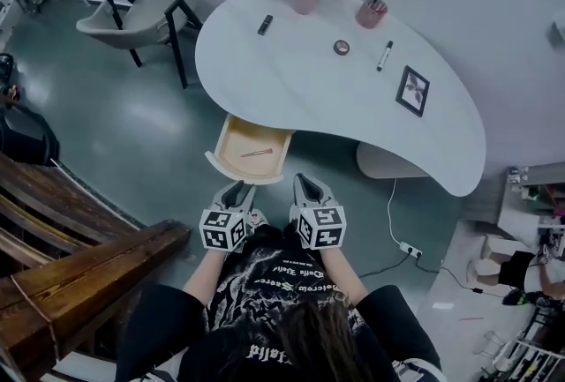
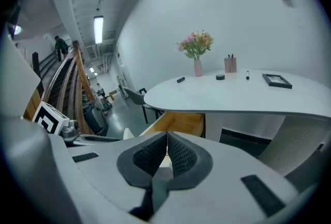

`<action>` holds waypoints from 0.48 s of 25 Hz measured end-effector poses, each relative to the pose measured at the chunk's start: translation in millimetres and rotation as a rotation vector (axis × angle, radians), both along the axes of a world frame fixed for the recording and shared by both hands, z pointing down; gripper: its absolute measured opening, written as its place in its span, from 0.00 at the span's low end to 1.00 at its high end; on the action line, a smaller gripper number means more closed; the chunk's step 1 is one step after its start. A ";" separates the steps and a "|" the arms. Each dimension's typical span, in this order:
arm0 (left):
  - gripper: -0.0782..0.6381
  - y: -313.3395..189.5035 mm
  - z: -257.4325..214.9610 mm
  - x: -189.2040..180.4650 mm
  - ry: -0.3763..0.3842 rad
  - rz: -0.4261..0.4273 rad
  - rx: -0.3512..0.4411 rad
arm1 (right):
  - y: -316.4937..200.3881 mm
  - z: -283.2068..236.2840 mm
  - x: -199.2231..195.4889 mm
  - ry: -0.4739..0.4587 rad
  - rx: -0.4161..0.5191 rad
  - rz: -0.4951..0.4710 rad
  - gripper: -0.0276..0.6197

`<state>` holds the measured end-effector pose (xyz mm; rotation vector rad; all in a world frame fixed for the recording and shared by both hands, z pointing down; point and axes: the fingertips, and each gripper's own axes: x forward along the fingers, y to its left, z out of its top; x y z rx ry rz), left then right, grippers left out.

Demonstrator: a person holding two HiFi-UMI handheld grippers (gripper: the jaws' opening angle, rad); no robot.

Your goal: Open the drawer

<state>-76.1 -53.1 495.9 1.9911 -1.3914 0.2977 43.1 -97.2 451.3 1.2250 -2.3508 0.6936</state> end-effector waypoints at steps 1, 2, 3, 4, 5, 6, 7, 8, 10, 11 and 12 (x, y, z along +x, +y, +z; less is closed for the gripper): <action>0.31 -0.7 -8.0 2.9 0.007 0.002 0.019 | -0.1 -4.4 0.5 -0.003 0.013 0.001 0.08; 0.30 -2.0 -16.1 5.6 0.007 0.008 0.042 | -0.6 -8.6 0.5 -0.005 0.025 0.001 0.08; 0.29 -4.2 -24.5 6.9 0.003 0.014 0.066 | -1.5 -12.6 -0.3 -0.005 0.038 -0.001 0.08; 0.28 -6.8 -32.8 6.8 -0.001 0.015 0.090 | -2.5 -16.5 -1.5 -0.005 0.051 -0.002 0.08; 0.28 -9.4 -40.7 5.5 -0.003 0.012 0.112 | -3.3 -20.0 -2.8 -0.004 0.064 -0.003 0.08; 0.28 -11.8 -48.1 3.8 -0.004 0.007 0.133 | -3.8 -23.2 -3.5 -0.003 0.076 -0.002 0.08; 0.27 -13.7 -54.8 2.6 -0.004 0.003 0.152 | -4.1 -26.2 -3.7 -0.002 0.087 -0.001 0.08; 0.27 -15.1 -60.7 2.1 -0.005 0.001 0.171 | -4.5 -28.9 -3.9 -0.003 0.097 -0.001 0.08; 0.26 -16.8 -70.3 2.5 -0.018 0.004 0.203 | -6.8 -35.0 -4.6 -0.008 0.117 -0.006 0.08; 0.25 -17.5 -74.6 2.9 -0.031 0.005 0.217 | -8.3 -39.0 -4.8 -0.011 0.129 -0.009 0.08; 0.24 -17.9 -79.1 3.2 -0.043 0.003 0.231 | -9.5 -43.4 -4.4 -0.013 0.142 -0.011 0.08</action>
